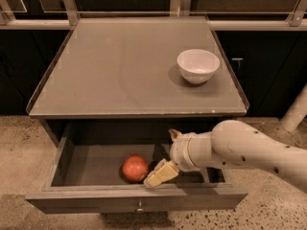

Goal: Pick apple from top drawer and place on counter

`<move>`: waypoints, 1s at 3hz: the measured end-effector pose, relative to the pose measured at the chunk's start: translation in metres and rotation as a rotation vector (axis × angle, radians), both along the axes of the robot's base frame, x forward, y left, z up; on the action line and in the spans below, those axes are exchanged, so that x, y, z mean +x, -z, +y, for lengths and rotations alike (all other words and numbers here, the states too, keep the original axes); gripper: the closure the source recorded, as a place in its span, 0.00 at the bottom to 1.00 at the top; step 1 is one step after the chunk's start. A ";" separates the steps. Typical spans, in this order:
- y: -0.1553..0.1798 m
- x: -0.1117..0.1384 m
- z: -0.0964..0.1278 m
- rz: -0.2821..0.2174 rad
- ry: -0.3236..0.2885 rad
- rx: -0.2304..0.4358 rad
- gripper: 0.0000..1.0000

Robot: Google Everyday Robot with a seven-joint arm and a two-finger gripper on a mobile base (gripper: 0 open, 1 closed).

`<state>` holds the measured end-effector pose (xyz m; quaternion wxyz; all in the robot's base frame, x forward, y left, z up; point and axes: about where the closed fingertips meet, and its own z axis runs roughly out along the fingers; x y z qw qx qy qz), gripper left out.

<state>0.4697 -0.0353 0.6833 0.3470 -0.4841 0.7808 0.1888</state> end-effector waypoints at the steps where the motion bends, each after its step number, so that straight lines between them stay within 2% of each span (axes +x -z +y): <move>1: 0.002 0.010 0.017 -0.040 0.005 0.017 0.00; 2: 0.005 0.021 0.034 -0.061 0.002 0.040 0.00; 3: 0.005 0.024 0.046 -0.049 -0.028 0.046 0.00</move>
Offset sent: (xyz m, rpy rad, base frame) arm 0.0358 0.0521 -0.0087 0.0704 -0.0838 -0.0018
